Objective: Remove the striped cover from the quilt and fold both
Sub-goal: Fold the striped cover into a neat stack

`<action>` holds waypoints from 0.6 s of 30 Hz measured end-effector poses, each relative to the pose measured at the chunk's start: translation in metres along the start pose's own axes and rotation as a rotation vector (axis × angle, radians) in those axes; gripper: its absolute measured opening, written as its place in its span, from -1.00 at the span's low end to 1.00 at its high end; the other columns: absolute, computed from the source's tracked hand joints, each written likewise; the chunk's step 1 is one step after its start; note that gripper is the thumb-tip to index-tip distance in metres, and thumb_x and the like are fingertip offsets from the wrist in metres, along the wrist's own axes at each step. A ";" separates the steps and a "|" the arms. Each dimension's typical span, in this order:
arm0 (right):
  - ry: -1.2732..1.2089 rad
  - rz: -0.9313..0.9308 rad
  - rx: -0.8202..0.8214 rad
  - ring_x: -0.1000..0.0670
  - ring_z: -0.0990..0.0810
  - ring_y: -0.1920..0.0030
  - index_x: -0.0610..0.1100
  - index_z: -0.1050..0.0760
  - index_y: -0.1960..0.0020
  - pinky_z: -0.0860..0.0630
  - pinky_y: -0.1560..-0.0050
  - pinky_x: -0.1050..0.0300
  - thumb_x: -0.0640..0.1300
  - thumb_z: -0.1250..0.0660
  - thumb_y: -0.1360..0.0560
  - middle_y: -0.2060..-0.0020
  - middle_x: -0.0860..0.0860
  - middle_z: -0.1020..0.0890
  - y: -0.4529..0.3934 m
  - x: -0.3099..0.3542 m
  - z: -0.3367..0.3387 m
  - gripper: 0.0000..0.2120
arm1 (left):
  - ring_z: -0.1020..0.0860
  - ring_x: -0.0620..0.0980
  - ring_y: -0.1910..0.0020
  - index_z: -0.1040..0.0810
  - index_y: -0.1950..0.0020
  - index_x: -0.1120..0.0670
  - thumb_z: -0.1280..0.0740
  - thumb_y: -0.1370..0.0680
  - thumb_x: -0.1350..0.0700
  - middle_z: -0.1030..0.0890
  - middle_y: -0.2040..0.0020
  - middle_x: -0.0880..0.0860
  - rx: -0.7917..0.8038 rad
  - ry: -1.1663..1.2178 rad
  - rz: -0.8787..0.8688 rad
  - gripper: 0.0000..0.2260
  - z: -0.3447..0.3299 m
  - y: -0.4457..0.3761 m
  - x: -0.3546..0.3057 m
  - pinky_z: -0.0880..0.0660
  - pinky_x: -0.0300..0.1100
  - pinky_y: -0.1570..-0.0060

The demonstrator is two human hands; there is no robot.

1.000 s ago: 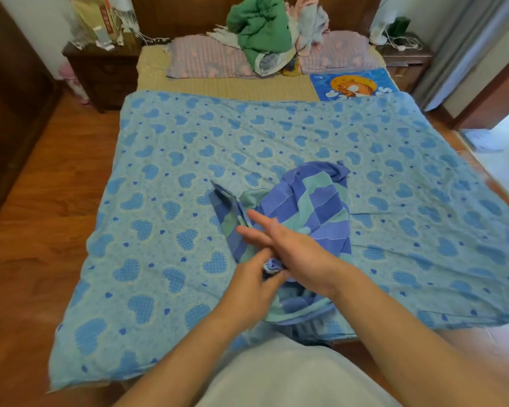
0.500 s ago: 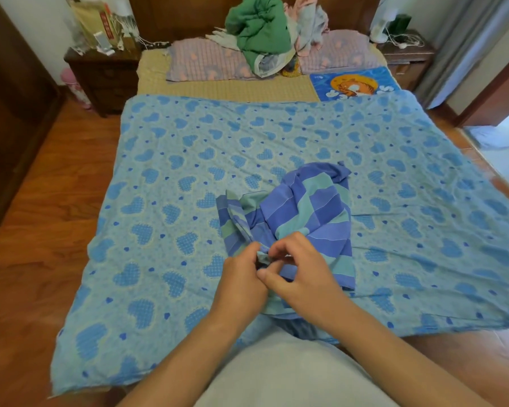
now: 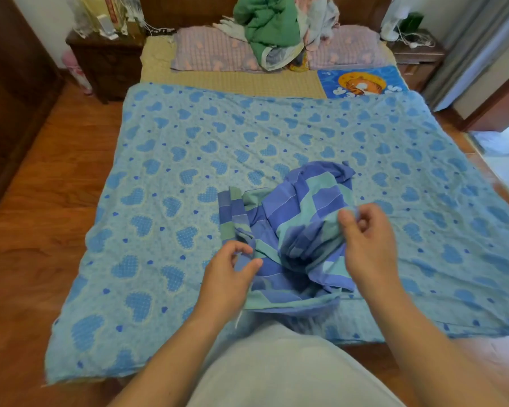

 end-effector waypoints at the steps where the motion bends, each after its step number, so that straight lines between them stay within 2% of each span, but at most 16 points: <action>1: 0.027 -0.069 -0.173 0.15 -0.39 0.36 0.02 -0.33 0.18 -0.24 0.31 0.19 0.05 -0.27 -0.55 0.38 0.13 -0.42 -0.016 -0.011 0.026 -0.80 | -0.40 -0.19 0.40 -0.55 0.12 -0.08 -0.43 -0.51 0.09 -0.49 0.36 -0.19 -0.058 -0.002 0.058 -0.90 0.011 -0.003 0.013 -0.34 -0.37 0.40; 2: 0.074 -0.120 -0.308 0.08 -0.40 0.29 0.02 -0.32 0.12 -0.21 0.27 0.18 0.06 -0.24 -0.56 0.32 0.10 -0.42 -0.030 -0.019 0.049 -0.84 | -0.43 -0.15 0.37 -0.55 0.12 -0.07 -0.39 -0.54 0.15 -0.53 0.31 -0.15 -0.113 -0.005 0.112 -0.88 0.021 -0.005 0.026 -0.34 -0.36 0.40; 4: 0.066 -0.204 -0.456 0.07 -0.40 0.20 0.01 -0.33 -0.01 -0.24 0.18 0.24 0.02 -0.21 -0.56 0.22 0.03 -0.44 -0.051 -0.034 0.079 -0.89 | -0.49 -0.16 0.37 -0.58 0.14 -0.03 -0.32 -0.55 0.24 -0.61 0.24 -0.08 -0.194 -0.006 0.209 -0.82 0.033 -0.007 0.047 -0.35 -0.37 0.42; 6: -0.172 -0.368 -0.544 0.09 -0.45 0.24 0.00 -0.38 -0.01 -0.37 0.15 0.17 -0.11 -0.21 -0.57 0.22 0.04 -0.49 -0.065 -0.057 0.098 -0.96 | -0.52 -0.18 0.35 -0.60 0.16 -0.03 -0.31 -0.53 0.25 -0.64 0.22 -0.05 -0.214 0.010 0.278 -0.80 0.034 -0.007 0.059 -0.38 -0.34 0.41; 8: -0.486 -0.654 -0.513 0.10 -0.55 0.34 -0.02 -0.46 0.05 -0.50 0.28 0.14 -0.25 -0.17 -0.59 0.29 0.06 -0.58 -0.067 -0.083 0.103 -0.83 | -0.56 -0.08 0.25 -0.61 0.18 -0.03 -0.35 -0.52 0.22 -0.65 0.17 -0.03 -0.202 0.062 0.321 -0.84 0.030 -0.006 0.067 -0.43 -0.21 0.31; 9: -0.672 -0.803 -0.459 0.12 -0.62 0.30 -0.03 -0.51 0.03 -0.57 0.28 0.17 -0.27 -0.15 -0.62 0.28 0.08 -0.63 -0.064 -0.092 0.097 -0.78 | -0.57 -0.06 0.21 -0.62 0.19 -0.02 -0.38 -0.52 0.19 -0.65 0.15 -0.03 -0.196 0.085 0.332 -0.86 0.029 -0.005 0.070 -0.44 -0.18 0.27; 10: -0.800 -0.924 -0.397 0.11 -0.67 0.17 -0.03 -0.54 -0.05 -0.62 0.17 0.18 -0.27 -0.14 -0.64 0.20 0.08 -0.66 -0.062 -0.095 0.088 -0.76 | -0.58 -0.07 0.17 -0.62 0.19 -0.01 -0.40 -0.52 0.18 -0.66 0.14 -0.05 -0.193 0.102 0.340 -0.88 0.028 -0.004 0.072 -0.45 -0.18 0.24; 11: -0.838 -0.981 -0.323 0.09 -0.67 -0.01 -0.06 -0.55 -0.15 -0.61 -0.03 0.15 -0.29 -0.12 -0.64 0.11 0.05 -0.66 -0.061 -0.090 0.079 -0.73 | -0.59 -0.08 0.13 -0.62 0.19 0.00 -0.40 -0.52 0.18 -0.66 0.13 -0.07 -0.192 0.116 0.347 -0.88 0.028 -0.003 0.073 -0.45 -0.18 0.21; 12: -0.853 -0.978 -0.234 0.04 -0.64 -0.13 -0.11 -0.52 -0.23 -0.55 -0.18 0.11 -0.37 -0.14 -0.60 0.07 0.00 -0.65 -0.067 -0.077 0.068 -0.68 | -0.59 -0.10 0.09 -0.63 0.19 0.01 -0.40 -0.53 0.18 -0.66 0.11 -0.09 -0.194 0.130 0.354 -0.88 0.028 -0.002 0.074 -0.46 -0.19 0.19; 14: -0.858 -0.831 -0.067 -0.04 -0.64 -0.09 -0.19 -0.46 -0.31 -0.54 -0.21 0.04 -0.51 -0.22 -0.46 0.11 -0.09 -0.68 -0.082 -0.018 0.045 -0.52 | -0.58 -0.12 0.04 -0.63 0.17 0.00 -0.38 -0.54 0.19 -0.66 0.08 -0.11 -0.214 0.156 0.354 -0.87 0.030 0.000 0.072 -0.45 -0.20 0.15; 16: -0.878 -0.525 0.018 -0.11 -0.65 0.04 -0.28 -0.43 -0.33 -0.58 -0.16 -0.05 -0.42 -0.19 -0.58 0.08 -0.15 -0.67 -0.099 0.066 0.030 -0.67 | -0.58 -0.11 0.04 -0.63 0.16 -0.05 -0.34 -0.56 0.19 -0.66 0.07 -0.10 -0.264 0.168 0.319 -0.82 0.035 0.002 0.063 -0.44 -0.18 0.14; 18: -0.978 -0.140 0.166 -0.19 -0.63 -0.08 -0.36 -0.41 -0.29 -0.56 -0.22 -0.13 -0.30 -0.15 -0.65 -0.04 -0.25 -0.62 -0.106 0.157 0.027 -0.74 | -0.59 -0.10 0.07 -0.61 0.16 -0.10 -0.31 -0.57 0.21 -0.66 0.09 -0.10 -0.327 0.198 0.264 -0.77 0.041 0.004 0.052 -0.45 -0.15 0.13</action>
Point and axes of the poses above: each hand's wrist, its own y-axis away from the middle knuckle, its own z-axis out of the back of the hand, x = y × z, the point moved 6 cm from there along -y, towards the middle knuckle
